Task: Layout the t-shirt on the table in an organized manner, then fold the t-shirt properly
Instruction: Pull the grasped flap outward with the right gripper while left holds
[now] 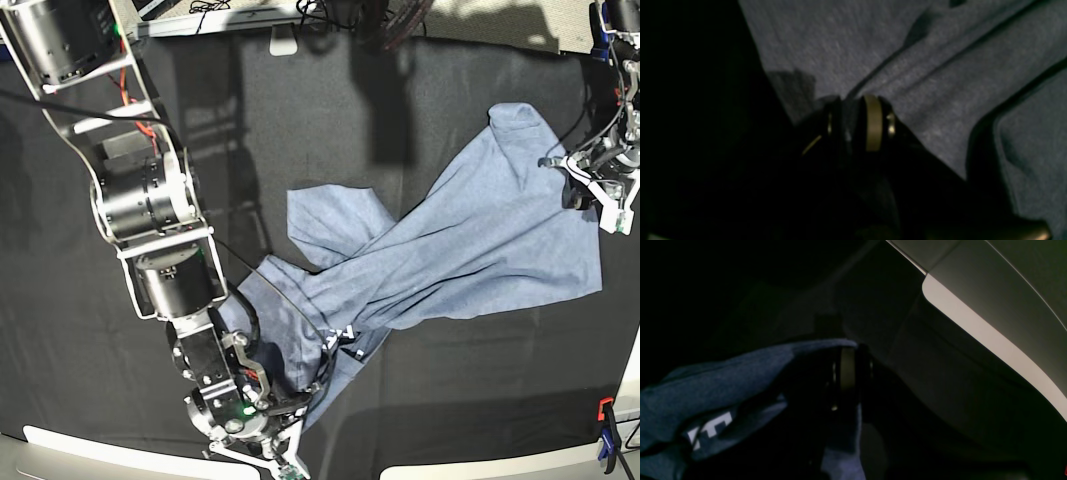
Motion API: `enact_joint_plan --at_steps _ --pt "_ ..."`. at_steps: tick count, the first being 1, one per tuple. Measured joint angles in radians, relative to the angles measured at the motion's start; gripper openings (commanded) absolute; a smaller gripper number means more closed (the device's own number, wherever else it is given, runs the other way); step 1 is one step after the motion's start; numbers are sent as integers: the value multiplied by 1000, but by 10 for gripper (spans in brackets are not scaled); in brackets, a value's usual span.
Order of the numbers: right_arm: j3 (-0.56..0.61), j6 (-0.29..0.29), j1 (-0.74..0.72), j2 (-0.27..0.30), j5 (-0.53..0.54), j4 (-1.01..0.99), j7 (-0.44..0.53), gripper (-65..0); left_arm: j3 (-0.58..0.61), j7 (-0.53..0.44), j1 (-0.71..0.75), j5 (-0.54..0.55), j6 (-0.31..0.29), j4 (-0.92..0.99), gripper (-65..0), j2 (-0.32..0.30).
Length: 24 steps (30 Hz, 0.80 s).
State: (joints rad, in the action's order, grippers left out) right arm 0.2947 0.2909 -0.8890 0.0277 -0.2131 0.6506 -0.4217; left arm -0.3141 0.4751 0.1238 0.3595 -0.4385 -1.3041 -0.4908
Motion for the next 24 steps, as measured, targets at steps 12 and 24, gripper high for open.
enact_joint_plan --at_steps 12,24 --pt "0 0 16 42 -22 15 -61 -650 -4 -35 -212 2 50 38 -392 -33" --pt "0 -3 27 30 -21 18 -70 -650 -8 -189 -621 -59 53 735 -392 -34"
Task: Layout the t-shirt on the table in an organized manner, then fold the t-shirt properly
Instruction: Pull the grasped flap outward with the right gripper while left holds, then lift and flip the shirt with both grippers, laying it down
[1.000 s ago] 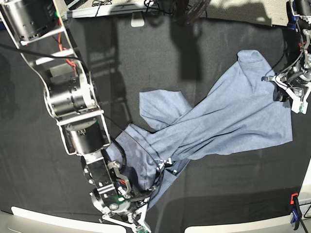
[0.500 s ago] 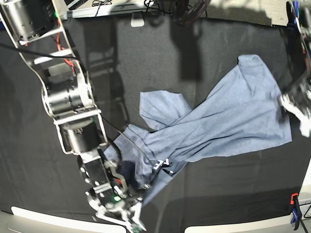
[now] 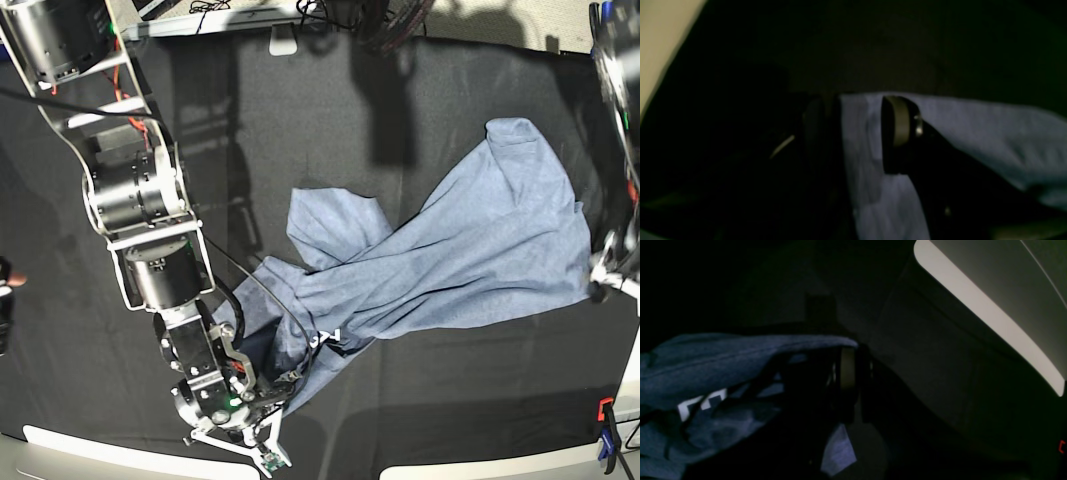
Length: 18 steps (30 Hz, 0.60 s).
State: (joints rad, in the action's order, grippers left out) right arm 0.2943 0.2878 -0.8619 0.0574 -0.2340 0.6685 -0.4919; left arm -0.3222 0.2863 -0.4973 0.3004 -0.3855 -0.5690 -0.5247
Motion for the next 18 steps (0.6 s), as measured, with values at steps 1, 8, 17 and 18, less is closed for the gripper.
enact_joint_plan --at_steps 1,8,17,18 --pt "0 0 0 0 -1 0 1 -650 0 -4 -31 3 0 51 -392 -1" --pt "0 -1 18 1 -1 2 -4 -650 0 -53 -109 -70 27 241 -392 -4" --pt "0 0 20 1 2 35 -3 -650 -5 21 -108 -69 -124 256 -549 2" --pt "0 0 20 1 2 42 -4 -650 -5 54 -110 -69 -171 256 -609 5"
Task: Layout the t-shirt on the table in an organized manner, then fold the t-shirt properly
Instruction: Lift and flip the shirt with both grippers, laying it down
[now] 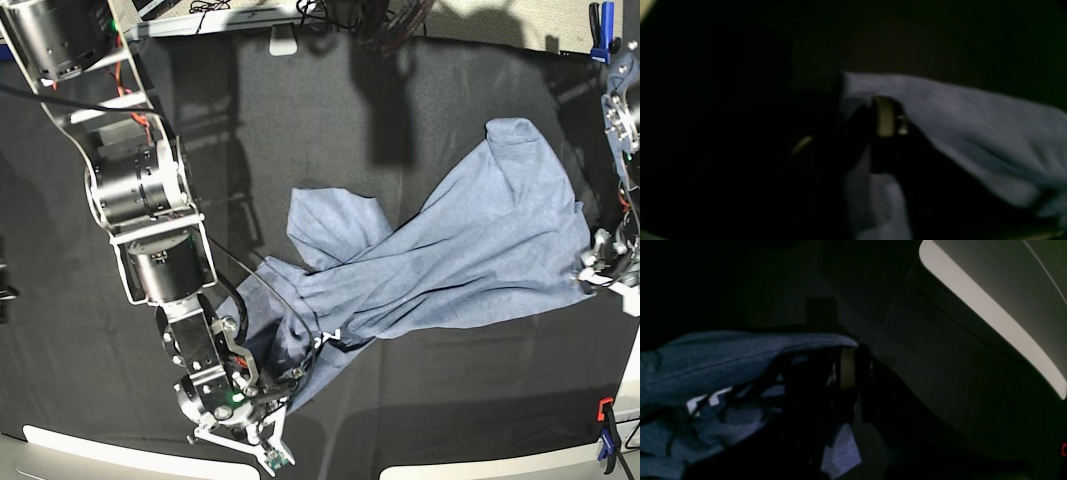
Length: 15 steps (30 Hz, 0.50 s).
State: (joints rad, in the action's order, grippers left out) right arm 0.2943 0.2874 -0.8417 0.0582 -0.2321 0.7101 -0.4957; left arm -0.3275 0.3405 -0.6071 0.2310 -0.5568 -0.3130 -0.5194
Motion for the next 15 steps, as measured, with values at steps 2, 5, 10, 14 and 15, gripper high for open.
enact_joint_plan --at_steps 2,5,10,14,15 --pt "0 0 0 0 0 14 0 -650 0 40 0 21 -77 0 -650 13" --pt "0 0 0 0 1 36 -6 -650 1 87 0 131 -106 -8 -650 23" --pt "0 -45 -11 10 0 79 -23 -650 3 150 -47 162 -105 -124 -650 -29" --pt "0 -53 -77 19 2 135 -37 -650 2 158 -186 190 -68 -191 -650 -60" --pt "0 -65 -97 19 0 152 -38 -650 2 156 -215 198 -57 -193 -650 -63"
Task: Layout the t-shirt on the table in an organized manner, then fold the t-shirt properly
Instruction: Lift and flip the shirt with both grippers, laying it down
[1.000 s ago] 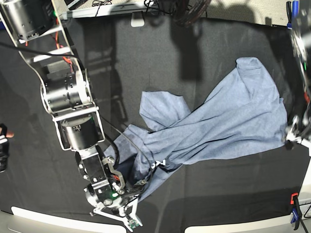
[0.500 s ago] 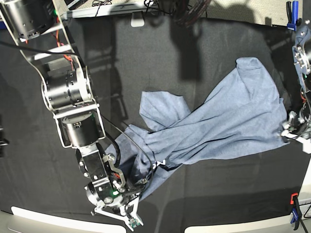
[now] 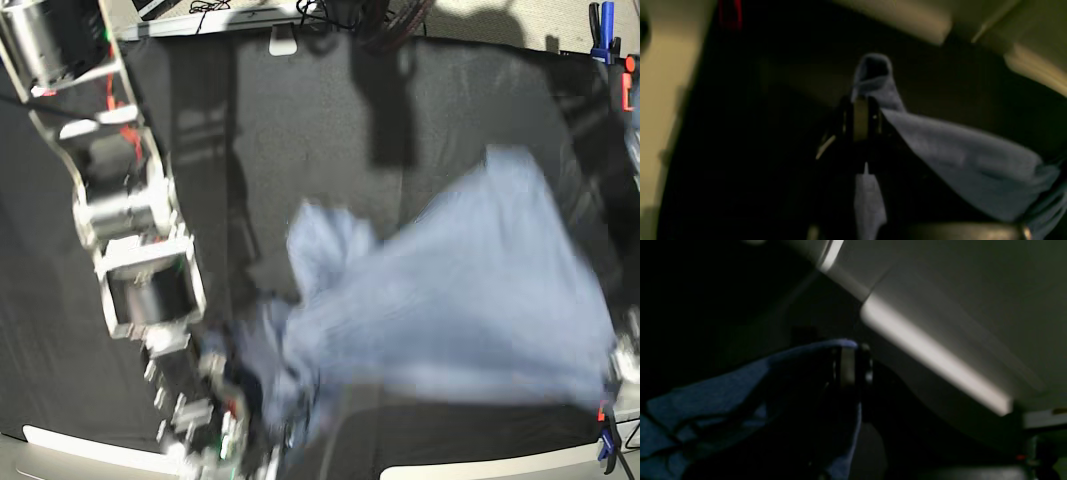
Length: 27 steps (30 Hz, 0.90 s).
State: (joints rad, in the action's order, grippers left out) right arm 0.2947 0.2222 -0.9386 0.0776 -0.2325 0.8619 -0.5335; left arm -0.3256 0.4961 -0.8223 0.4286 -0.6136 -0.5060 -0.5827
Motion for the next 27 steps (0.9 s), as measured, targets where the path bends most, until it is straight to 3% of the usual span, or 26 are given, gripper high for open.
enact_joint_plan --at_steps 6,9,12,17,22,27 --pt "-1 -13 -96 3 -12 111 -61 -650 0 76 -138 57 11 11 -650 -52" --pt "-1 -13 -131 0 0 188 -134 -650 0 188 -229 140 10 3 -650 -95" --pt "-3 60 -114 5 3 268 -196 -650 0 276 -237 221 -52 -3 -650 -124" --pt "-1 72 50 40 19 449 -335 -650 4 378 -117 303 -76 6 -650 -164" --pt "-2 66 257 113 6 586 -346 -650 1 352 63 423 -76 -2 -650 -175" --pt "-1 70 451 166 14 595 -350 -650 4 296 285 443 -72 7 -650 -117"
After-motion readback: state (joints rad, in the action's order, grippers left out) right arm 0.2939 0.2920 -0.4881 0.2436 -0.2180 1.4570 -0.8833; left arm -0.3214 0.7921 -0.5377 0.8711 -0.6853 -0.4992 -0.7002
